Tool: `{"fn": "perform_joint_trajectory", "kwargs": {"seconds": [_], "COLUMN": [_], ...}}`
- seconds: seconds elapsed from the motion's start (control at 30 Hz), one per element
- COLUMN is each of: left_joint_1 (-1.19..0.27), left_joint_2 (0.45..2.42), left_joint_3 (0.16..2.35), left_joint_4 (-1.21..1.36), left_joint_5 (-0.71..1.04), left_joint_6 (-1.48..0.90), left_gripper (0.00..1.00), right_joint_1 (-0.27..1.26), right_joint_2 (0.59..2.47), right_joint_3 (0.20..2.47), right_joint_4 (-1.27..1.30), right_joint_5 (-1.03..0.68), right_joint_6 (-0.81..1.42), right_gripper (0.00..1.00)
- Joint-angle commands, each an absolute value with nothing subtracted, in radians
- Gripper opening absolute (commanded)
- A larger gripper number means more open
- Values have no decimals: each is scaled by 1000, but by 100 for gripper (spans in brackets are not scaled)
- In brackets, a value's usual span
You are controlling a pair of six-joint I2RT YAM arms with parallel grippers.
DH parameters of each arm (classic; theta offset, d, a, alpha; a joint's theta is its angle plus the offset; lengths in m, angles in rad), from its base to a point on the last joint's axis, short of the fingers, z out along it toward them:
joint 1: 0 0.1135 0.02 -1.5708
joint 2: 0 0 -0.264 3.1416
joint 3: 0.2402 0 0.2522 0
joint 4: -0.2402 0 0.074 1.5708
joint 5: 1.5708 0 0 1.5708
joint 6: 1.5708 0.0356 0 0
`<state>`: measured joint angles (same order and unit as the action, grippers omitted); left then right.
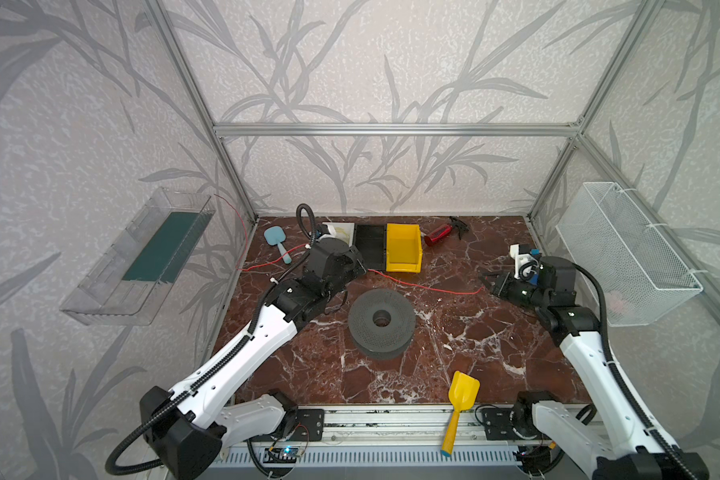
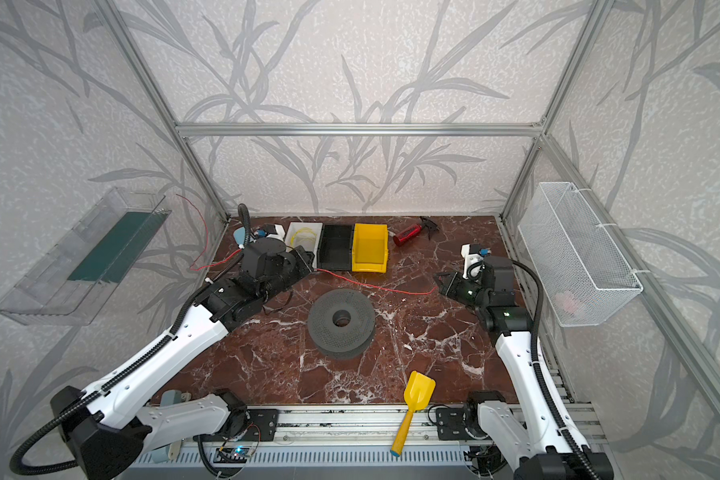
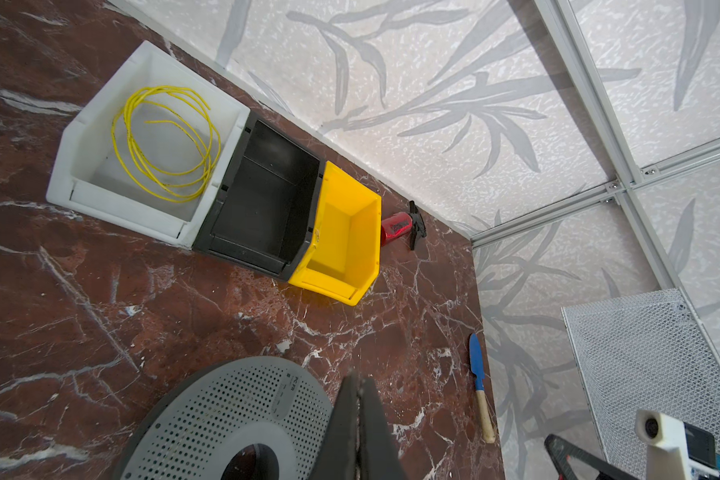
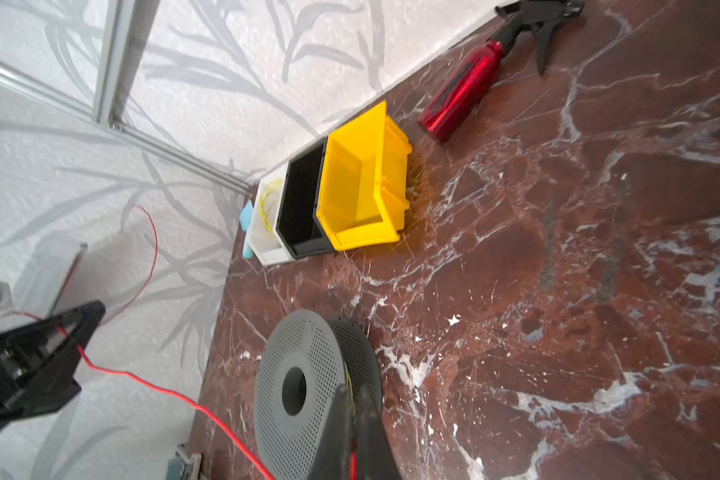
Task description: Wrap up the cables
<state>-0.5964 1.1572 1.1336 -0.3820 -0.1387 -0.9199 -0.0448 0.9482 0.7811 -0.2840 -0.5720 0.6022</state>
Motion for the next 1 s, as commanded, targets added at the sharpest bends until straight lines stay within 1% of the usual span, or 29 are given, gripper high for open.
{"fn": "perform_joint_trajectory", "kwargs": {"seconds": [0.0, 0.13, 0.27, 0.33, 0.43, 0.53, 0.57, 0.6, 0.63, 0.67, 0.7, 0.73, 0.83, 0.97], "left_joint_1": [-587, -585, -585, -587, -592, -608, -620, -628, -638, -648, -657, -668, -703, -740], "left_joint_2": [1121, 1097, 1095, 1115, 1162, 1218, 1238, 1251, 1261, 1270, 1282, 1297, 1343, 1419], "left_joint_3": [1129, 1100, 1076, 1068, 1054, 1038, 1035, 1025, 1009, 997, 997, 1008, 1039, 1084], "left_joint_4": [-463, -470, -448, -419, -363, -274, -257, -224, -184, -147, -130, -126, -110, -89], "left_joint_5": [-253, -270, -257, -224, -177, -193, -227, -254, -279, -308, -335, -364, -434, -471], "left_joint_6": [-896, -899, -906, -919, -962, -1022, -1048, -1075, -1096, -1116, -1130, -1133, -1127, -1131], "left_gripper": [0, 0, 0, 0, 0, 0, 0, 0, 0, 0, 0, 0, 0, 0], "right_joint_1": [-153, -220, -230, -230, -229, -228, -223, -217, -210, -196, -179, -162, -125, -71], "right_joint_2": [983, 1033, 1065, 1080, 1100, 1091, 1081, 1071, 1064, 1052, 1037, 1018, 965, 933], "right_joint_3": [713, 652, 641, 659, 723, 765, 776, 790, 807, 830, 850, 861, 865, 876], "right_joint_4": [-127, 1, 11, -6, -113, -204, -233, -263, -302, -348, -380, -400, -405, -335], "right_joint_5": [-560, -566, -559, -589, -634, -650, -647, -641, -639, -619, -594, -576, -496, -504], "right_joint_6": [723, 826, 837, 805, 713, 628, 591, 565, 538, 510, 486, 466, 433, 420], "right_gripper": [0, 0, 0, 0, 0, 0, 9, 24, 37, 47, 56, 62, 69, 72]}}
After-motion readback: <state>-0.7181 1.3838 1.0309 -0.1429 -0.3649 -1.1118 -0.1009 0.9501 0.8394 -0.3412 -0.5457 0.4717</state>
